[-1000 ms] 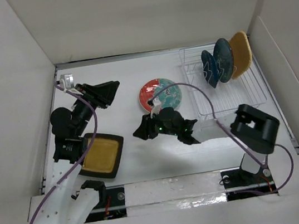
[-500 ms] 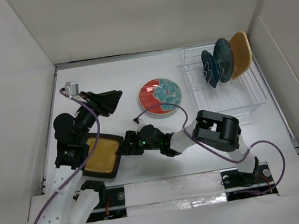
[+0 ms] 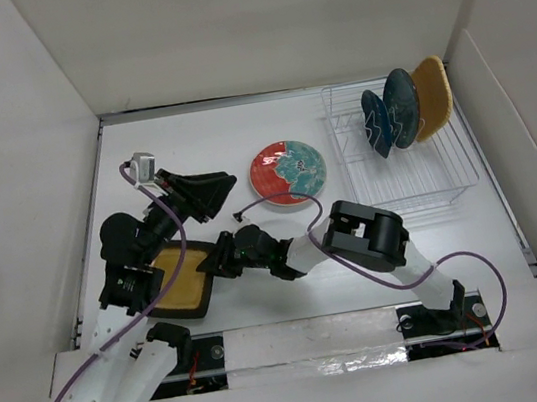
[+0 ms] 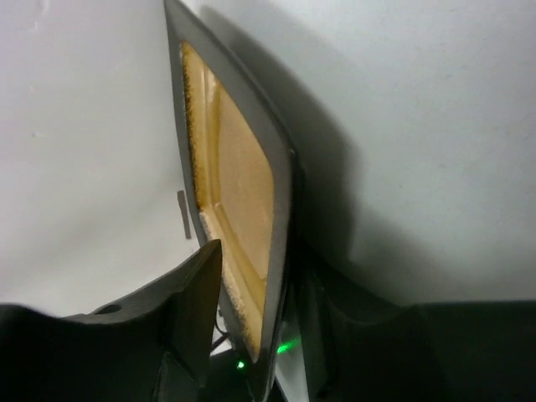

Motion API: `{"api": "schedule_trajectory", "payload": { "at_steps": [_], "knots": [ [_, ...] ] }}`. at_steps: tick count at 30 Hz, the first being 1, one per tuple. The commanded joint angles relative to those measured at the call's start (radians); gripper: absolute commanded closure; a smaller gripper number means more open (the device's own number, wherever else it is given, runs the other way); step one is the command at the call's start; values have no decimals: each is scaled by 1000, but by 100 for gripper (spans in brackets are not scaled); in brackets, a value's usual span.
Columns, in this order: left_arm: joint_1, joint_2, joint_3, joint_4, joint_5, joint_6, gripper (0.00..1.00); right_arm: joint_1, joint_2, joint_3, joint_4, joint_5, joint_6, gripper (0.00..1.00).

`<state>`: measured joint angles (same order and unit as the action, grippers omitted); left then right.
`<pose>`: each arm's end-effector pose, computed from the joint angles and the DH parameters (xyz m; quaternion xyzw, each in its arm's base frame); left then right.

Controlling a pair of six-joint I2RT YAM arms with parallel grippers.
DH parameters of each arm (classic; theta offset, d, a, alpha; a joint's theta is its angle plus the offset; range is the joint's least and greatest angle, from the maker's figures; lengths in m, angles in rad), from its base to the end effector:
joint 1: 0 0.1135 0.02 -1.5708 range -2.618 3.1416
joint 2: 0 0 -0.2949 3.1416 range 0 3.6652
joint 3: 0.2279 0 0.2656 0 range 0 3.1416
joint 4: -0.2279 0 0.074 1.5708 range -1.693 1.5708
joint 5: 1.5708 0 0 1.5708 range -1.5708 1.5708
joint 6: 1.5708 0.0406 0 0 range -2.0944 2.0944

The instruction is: Load the plates into the dish rack

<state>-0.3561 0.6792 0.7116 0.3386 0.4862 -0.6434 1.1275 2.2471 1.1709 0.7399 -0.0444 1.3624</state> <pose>0.1336 -0.0699 0.4069 0.1182 0.5708 -0.5032 0.6380 0.2078 0.4419 0.1064 0.0828 0.8112 0.5540 0.1681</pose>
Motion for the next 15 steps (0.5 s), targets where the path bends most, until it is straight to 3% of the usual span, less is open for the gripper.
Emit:
{"api": "schedule_trajectory", "payload": {
  "at_steps": [1,8,15],
  "knots": [
    [-32,-27,51,33,25,21,66,9,40,33,-92,40,35,62],
    [-75,-78,52,-13,-18,73,66,9,55,62,-174,77,9,100],
    [-95,-89,54,-42,-52,111,66,0,-107,-14,-73,101,-141,100]
  ]
}}
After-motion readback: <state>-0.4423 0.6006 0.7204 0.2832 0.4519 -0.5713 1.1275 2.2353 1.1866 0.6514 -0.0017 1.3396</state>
